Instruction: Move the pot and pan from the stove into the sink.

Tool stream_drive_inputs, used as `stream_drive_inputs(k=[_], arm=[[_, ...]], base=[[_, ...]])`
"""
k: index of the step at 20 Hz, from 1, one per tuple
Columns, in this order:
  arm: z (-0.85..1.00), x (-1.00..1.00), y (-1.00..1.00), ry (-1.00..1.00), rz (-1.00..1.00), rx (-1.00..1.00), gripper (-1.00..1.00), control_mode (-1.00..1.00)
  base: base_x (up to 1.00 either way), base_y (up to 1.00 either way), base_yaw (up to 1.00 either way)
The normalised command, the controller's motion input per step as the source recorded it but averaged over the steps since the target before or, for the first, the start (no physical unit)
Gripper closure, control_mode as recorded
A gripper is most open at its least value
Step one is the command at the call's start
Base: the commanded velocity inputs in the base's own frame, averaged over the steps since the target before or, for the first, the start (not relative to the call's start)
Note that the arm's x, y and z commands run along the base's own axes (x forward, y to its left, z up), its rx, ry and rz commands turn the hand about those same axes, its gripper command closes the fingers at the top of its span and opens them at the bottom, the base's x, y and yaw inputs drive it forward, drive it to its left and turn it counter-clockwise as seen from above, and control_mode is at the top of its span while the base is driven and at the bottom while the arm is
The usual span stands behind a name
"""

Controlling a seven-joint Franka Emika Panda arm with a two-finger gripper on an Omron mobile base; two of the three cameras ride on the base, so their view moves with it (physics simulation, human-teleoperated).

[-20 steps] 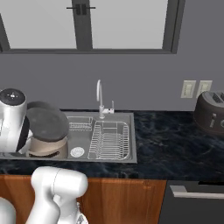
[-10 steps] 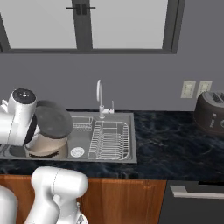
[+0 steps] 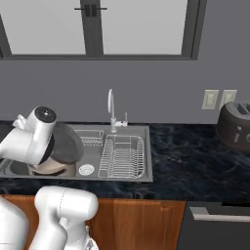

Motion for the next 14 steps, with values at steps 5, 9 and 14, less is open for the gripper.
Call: stream_drive_inputs(k=[5,9,14], arm=[[-0.32,0.16,0.00,0.06,-0.07,0.08,1.00,-1.00],[-0.34,0.37,0.00,0.05,-0.08,0.08,1.00,-1.00],[-0.30,0.53,0.03,0.04,-0.07,0.08,1.00,-1.00]], base=[[0.00,0.00,0.00],[0.00,0.00,0.00],[0.00,0.00,0.00]])
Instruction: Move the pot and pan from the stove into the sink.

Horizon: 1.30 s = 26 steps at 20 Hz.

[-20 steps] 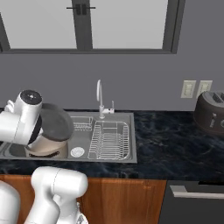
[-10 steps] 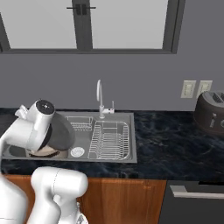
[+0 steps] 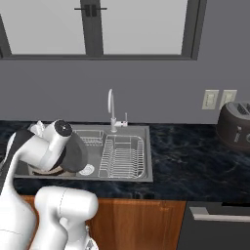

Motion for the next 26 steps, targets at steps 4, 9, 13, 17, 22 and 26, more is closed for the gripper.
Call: stream_drive_inputs(k=[4,9,13,17,22,26], arm=[[-0.30,0.53,0.04,0.02,-0.05,0.03,1.00,-1.00],[-0.18,0.32,0.02,0.00,-0.03,0.00,1.00,-1.00],[0.00,0.02,0.00,0.00,0.00,0.00,1.00,-1.00],[-0.10,0.07,0.00,0.00,0.00,0.01,1.00,-1.00],[-0.32,0.02,-0.01,0.00,0.00,0.05,1.00,-1.00],[-0.28,0.00,-0.11,0.00,0.00,0.02,1.00,-1.00]], base=[[0.00,0.00,0.00],[0.00,0.00,0.00],[0.00,0.00,0.00],[0.00,0.00,0.00],[0.00,0.00,0.00],[0.00,0.00,0.00]])
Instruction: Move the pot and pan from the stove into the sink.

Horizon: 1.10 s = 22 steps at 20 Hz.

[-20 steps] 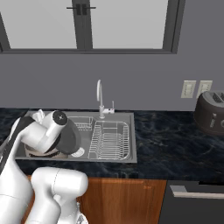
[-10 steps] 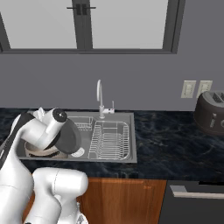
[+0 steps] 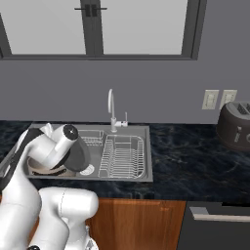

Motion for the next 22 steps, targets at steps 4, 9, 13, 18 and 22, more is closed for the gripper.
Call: stream_drive_inputs(k=[4,9,13,18,22], arm=[[-0.23,0.01,-0.18,0.00,-0.01,0.00,1.00,-1.00],[-0.06,0.01,-0.03,0.00,-0.01,0.00,1.00,-1.00],[-0.30,-0.20,-0.02,0.05,0.03,-0.06,1.00,-1.00],[-0.31,0.01,-0.04,0.08,0.01,-0.04,1.00,-1.00],[-0.37,0.25,-0.27,0.05,-0.02,0.00,1.00,-1.00]], base=[[0.00,0.00,0.00],[0.00,0.00,0.00],[0.00,0.00,0.00],[0.00,0.00,0.00],[0.00,0.00,0.00]])
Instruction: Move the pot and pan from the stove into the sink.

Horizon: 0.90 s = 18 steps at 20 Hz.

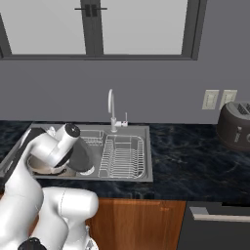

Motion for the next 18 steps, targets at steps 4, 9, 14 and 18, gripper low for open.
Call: stream_drive_inputs(k=[4,9,14,18], arm=[[-0.28,0.34,-0.31,0.04,-0.07,0.00,1.00,-1.00],[-0.26,0.18,-0.14,0.02,-0.05,0.00,1.00,-1.00],[-0.08,0.01,-0.02,0.01,0.00,0.00,1.00,-1.00],[-0.29,0.00,0.00,0.02,-0.03,0.00,1.00,-1.00]], base=[[0.00,0.00,0.00],[0.00,0.00,0.00],[0.00,0.00,0.00],[0.00,0.00,0.00]])
